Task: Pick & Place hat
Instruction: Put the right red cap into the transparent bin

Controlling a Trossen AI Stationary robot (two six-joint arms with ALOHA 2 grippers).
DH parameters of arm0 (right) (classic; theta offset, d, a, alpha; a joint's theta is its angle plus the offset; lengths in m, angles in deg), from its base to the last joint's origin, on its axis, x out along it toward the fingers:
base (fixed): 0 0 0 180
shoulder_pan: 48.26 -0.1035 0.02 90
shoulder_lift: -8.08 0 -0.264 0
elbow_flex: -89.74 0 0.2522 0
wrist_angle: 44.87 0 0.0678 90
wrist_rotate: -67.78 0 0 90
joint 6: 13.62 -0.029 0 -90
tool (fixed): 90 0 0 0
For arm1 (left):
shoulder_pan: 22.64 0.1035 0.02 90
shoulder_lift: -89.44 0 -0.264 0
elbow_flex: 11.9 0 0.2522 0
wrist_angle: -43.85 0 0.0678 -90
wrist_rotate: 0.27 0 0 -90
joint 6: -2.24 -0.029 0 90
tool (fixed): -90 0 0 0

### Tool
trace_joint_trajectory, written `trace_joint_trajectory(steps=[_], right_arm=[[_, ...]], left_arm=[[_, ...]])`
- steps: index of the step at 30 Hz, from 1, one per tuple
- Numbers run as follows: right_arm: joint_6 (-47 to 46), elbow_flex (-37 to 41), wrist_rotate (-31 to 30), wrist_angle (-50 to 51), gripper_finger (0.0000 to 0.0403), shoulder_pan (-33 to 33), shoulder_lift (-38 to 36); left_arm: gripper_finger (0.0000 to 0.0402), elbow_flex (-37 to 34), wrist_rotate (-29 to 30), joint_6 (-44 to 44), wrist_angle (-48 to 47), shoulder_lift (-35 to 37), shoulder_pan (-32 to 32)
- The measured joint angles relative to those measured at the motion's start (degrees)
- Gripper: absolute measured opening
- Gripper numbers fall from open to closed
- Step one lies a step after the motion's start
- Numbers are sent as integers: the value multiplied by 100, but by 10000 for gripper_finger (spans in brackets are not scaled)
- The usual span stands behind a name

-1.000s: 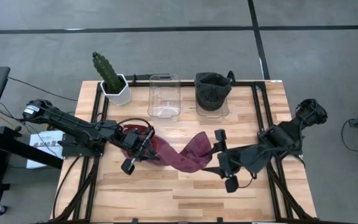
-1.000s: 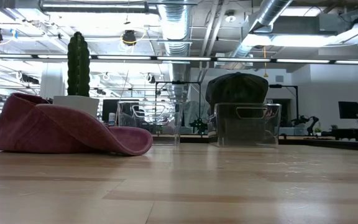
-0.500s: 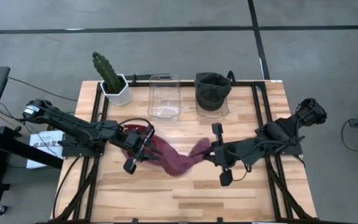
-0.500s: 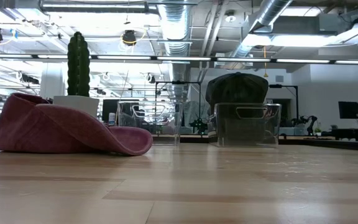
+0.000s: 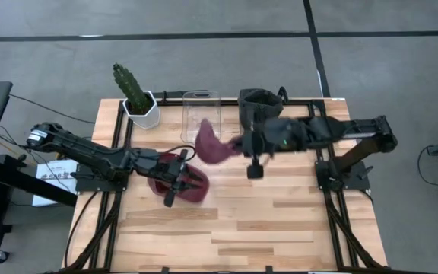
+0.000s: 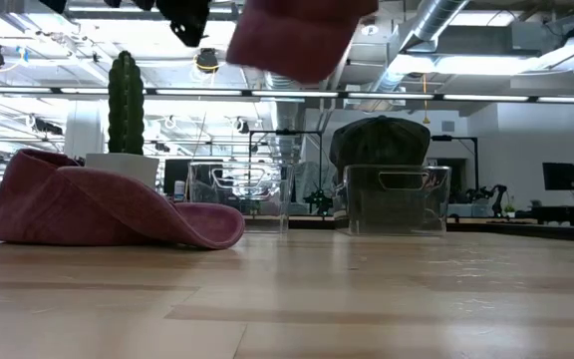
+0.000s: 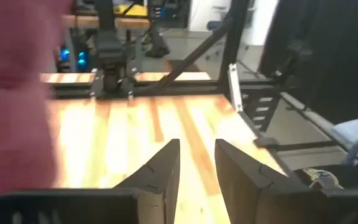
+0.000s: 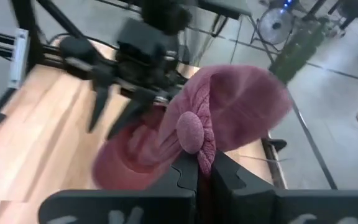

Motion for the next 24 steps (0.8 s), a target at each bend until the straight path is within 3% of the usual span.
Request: trace_joint_trajectory(steps=[4,10,17,21,24], right_arm=[[218,0,384,20,1,721,0],[649,0,1459,-204,1,1900,2],[1082,-9,3506,-1017,0,3306,285],[1224,-18,4632,-1744,0,3910,892],[1400,-273,5116,-1735,0,4245,1469]], left_arm=[[97,-286,383,94,-12,287,-38],[97,-1074,897,210,-1,1608,-28],[97,-1845,1035,316,37,2945,340],[97,-1988,1037,313,55,3131,679],[97,-1995,1033,283,76,3090,894]])
